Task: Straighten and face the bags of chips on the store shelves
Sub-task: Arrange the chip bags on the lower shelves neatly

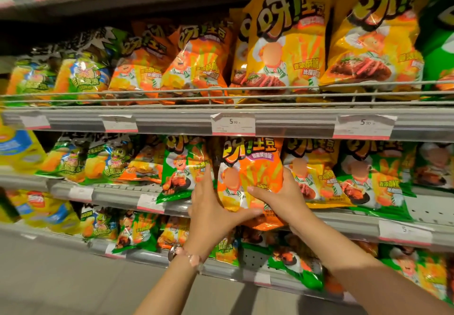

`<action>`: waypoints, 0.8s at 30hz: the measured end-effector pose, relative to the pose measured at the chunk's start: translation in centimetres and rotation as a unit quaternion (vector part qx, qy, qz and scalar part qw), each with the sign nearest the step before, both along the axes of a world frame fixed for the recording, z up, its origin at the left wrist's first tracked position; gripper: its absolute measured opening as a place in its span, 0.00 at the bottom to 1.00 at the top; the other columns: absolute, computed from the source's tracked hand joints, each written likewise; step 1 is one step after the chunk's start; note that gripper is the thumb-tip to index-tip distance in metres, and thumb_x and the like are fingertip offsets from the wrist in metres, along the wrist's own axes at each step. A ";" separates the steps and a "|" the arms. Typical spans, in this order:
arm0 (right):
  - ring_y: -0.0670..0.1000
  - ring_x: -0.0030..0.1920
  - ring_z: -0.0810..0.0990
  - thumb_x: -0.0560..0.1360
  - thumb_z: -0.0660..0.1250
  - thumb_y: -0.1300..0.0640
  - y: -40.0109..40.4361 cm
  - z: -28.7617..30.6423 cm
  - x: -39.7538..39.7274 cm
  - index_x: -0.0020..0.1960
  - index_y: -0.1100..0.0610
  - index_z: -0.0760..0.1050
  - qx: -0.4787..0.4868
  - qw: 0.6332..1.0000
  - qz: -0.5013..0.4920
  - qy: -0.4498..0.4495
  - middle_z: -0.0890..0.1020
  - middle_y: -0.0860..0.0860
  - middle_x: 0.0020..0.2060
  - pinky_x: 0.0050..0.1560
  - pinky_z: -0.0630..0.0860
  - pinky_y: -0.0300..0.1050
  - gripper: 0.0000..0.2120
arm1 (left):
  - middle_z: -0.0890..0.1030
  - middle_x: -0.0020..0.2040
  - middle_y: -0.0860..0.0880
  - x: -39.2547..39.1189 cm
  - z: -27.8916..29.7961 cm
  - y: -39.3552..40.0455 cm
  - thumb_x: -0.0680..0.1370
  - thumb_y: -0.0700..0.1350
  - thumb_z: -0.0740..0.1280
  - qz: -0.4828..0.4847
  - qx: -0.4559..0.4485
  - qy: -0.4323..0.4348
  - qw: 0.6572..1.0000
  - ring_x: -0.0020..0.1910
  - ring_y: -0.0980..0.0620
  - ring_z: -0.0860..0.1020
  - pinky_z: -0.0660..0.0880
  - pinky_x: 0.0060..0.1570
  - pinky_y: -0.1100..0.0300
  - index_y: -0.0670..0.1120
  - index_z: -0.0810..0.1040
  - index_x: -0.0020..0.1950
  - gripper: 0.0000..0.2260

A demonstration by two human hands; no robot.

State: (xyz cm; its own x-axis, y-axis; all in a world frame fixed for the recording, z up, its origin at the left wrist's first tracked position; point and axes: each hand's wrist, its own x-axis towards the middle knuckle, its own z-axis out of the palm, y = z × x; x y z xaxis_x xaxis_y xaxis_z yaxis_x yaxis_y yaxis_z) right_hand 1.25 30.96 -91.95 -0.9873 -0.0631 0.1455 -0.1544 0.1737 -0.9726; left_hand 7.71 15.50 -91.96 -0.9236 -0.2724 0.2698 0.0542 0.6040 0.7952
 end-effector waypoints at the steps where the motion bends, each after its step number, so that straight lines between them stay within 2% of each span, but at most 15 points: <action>1: 0.50 0.56 0.78 0.62 0.80 0.51 0.3 0.1 -0.1 0.64 0.50 0.67 0.006 1.000 0.003 0.001 0.80 0.48 0.55 0.60 0.75 0.55 0.35 | 0.53 0.78 0.54 -0.2 0.2 -1.2 0.47 0.80 0.67 0.015 0.006 -0.006 1.000 0.77 0.50 0.53 0.58 0.72 0.41 0.59 0.43 0.78 0.65; 4: 0.50 0.56 0.78 0.63 0.79 0.51 1.2 0.4 -0.2 0.66 0.50 0.67 0.011 1.000 0.020 -0.002 0.79 0.48 0.55 0.60 0.75 0.53 0.35 | 0.55 0.77 0.49 -1.5 0.2 -5.5 0.54 0.77 0.69 0.104 0.062 0.020 0.992 0.76 0.48 0.55 0.58 0.72 0.43 0.55 0.50 0.78 0.59; 7: 0.49 0.56 0.79 0.63 0.79 0.51 1.5 0.4 -0.2 0.67 0.50 0.66 0.004 1.000 0.029 -0.002 0.80 0.47 0.55 0.59 0.75 0.51 0.37 | 0.59 0.74 0.43 -3.2 -0.3 -8.6 0.59 0.73 0.71 0.175 0.036 0.016 0.984 0.73 0.42 0.58 0.62 0.69 0.41 0.50 0.55 0.77 0.54; 11: 0.47 0.55 0.79 0.63 0.79 0.52 1.8 0.4 -0.1 0.67 0.49 0.67 -0.002 0.999 0.033 0.000 0.80 0.46 0.55 0.55 0.75 0.44 0.36 | 0.58 0.74 0.39 -5.3 -1.0 -10.2 0.56 0.70 0.73 0.164 0.003 -0.056 0.985 0.73 0.39 0.59 0.64 0.66 0.39 0.52 0.52 0.78 0.58; 14: 0.48 0.55 0.80 0.62 0.80 0.50 1.9 0.0 -0.1 0.65 0.51 0.69 0.002 1.000 0.025 -0.004 0.81 0.47 0.54 0.57 0.76 0.48 0.36 | 0.61 0.74 0.37 -6.7 -1.4 -10.5 0.57 0.70 0.75 0.176 -0.072 -0.098 0.977 0.71 0.36 0.63 0.66 0.64 0.37 0.52 0.50 0.78 0.58; 17: 0.48 0.54 0.80 0.62 0.80 0.51 2.1 -0.3 0.1 0.64 0.52 0.70 -0.007 1.000 0.006 -0.010 0.81 0.47 0.52 0.57 0.76 0.48 0.33 | 0.67 0.72 0.39 -7.6 -1.7 -10.7 0.57 0.70 0.75 0.189 -0.130 -0.104 0.968 0.69 0.37 0.67 0.69 0.62 0.37 0.51 0.50 0.78 0.58; 21: 0.48 0.55 0.78 0.64 0.79 0.53 2.5 -0.2 0.3 0.60 0.47 0.66 -0.006 1.000 -0.001 -0.004 0.78 0.45 0.53 0.57 0.75 0.49 0.31 | 0.72 0.68 0.42 -8.2 -2.1 -11.8 0.58 0.68 0.77 0.162 -0.110 -0.104 0.975 0.64 0.39 0.73 0.75 0.55 0.43 0.52 0.46 0.78 0.60; 24: 0.47 0.55 0.77 0.64 0.79 0.54 2.8 -0.2 0.5 0.59 0.46 0.65 0.002 1.000 0.003 0.000 0.77 0.44 0.52 0.54 0.74 0.45 0.31 | 0.75 0.65 0.44 -8.2 -2.4 -12.3 0.52 0.73 0.74 0.150 -0.086 -0.074 0.982 0.61 0.41 0.75 0.77 0.51 0.43 0.54 0.52 0.76 0.60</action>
